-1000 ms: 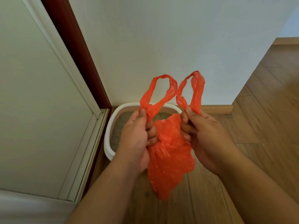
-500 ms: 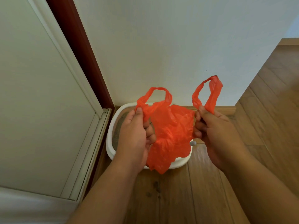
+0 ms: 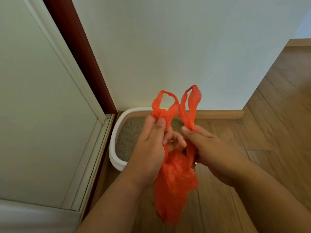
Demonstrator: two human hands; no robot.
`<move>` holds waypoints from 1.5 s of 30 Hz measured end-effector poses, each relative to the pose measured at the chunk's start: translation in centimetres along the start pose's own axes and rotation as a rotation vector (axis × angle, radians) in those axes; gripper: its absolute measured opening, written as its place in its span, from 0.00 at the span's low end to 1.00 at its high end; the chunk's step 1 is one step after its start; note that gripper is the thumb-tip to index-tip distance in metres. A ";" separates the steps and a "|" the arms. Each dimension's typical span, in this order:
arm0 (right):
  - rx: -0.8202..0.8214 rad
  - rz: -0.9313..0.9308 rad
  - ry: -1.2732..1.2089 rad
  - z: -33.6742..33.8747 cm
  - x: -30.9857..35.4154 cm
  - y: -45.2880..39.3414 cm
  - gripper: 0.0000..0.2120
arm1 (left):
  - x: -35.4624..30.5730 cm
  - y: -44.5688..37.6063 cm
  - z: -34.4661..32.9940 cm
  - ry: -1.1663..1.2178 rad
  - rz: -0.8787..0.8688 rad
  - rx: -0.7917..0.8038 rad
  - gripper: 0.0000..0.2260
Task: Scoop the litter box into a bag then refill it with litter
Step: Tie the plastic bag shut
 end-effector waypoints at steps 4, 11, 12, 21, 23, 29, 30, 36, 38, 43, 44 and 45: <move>0.113 0.043 -0.143 0.3 0.6 0.3 0.12 | 0.2 -0.4 1.3 -0.119 0.015 -0.058 0.08; 0.119 0.107 -0.222 1.6 0.8 0.4 0.23 | 1.6 -0.8 2.8 -0.244 0.182 -0.181 0.06; 0.112 0.120 -0.246 1.6 0.8 0.4 0.19 | 1.8 -0.7 2.7 -0.235 0.213 -0.183 0.07; -0.109 0.156 -0.500 1.2 0.9 -0.5 0.12 | 0.9 -0.7 2.2 -0.193 0.127 -0.204 0.14; -0.141 0.122 -0.456 1.3 0.5 -0.8 0.13 | 0.6 -0.8 1.9 -0.065 0.103 -0.193 0.13; -0.387 0.059 -0.220 1.5 -0.4 -1.2 0.07 | 0.5 -1.0 1.1 -0.060 0.068 -0.116 0.13; -0.364 0.052 -0.207 1.4 -0.4 -1.2 0.06 | 0.6 -1.0 1.3 -0.090 0.070 -0.109 0.12; -0.236 0.076 -0.215 1.2 -0.2 -1.4 0.10 | 1.0 -1.0 1.8 -0.185 0.077 -0.046 0.11; -0.218 0.096 -0.230 1.1 -0.3 -1.4 0.06 | 0.8 -0.9 1.5 -0.201 0.068 -0.025 0.09; -0.219 0.174 -0.234 1.6 0.1 -1.4 0.09 | 0.4 -1.3 2.5 -0.079 0.035 -0.165 0.10; -0.226 0.177 -0.220 1.7 0.1 -1.3 0.10 | 0.3 -1.3 2.6 -0.067 0.028 -0.170 0.10; -0.219 0.178 -0.217 1.7 0.1 -1.3 0.10 | 0.2 -1.3 2.6 -0.069 0.025 -0.164 0.10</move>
Point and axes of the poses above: each hand's wrist, its own y-axis away from the middle knuckle, its own z-axis out of the back of the hand, x = y × z, the point moved 5 cm from there along -y, towards the middle knuckle, and after that the axes turned 8 degrees about y, right-handed, at the moved point
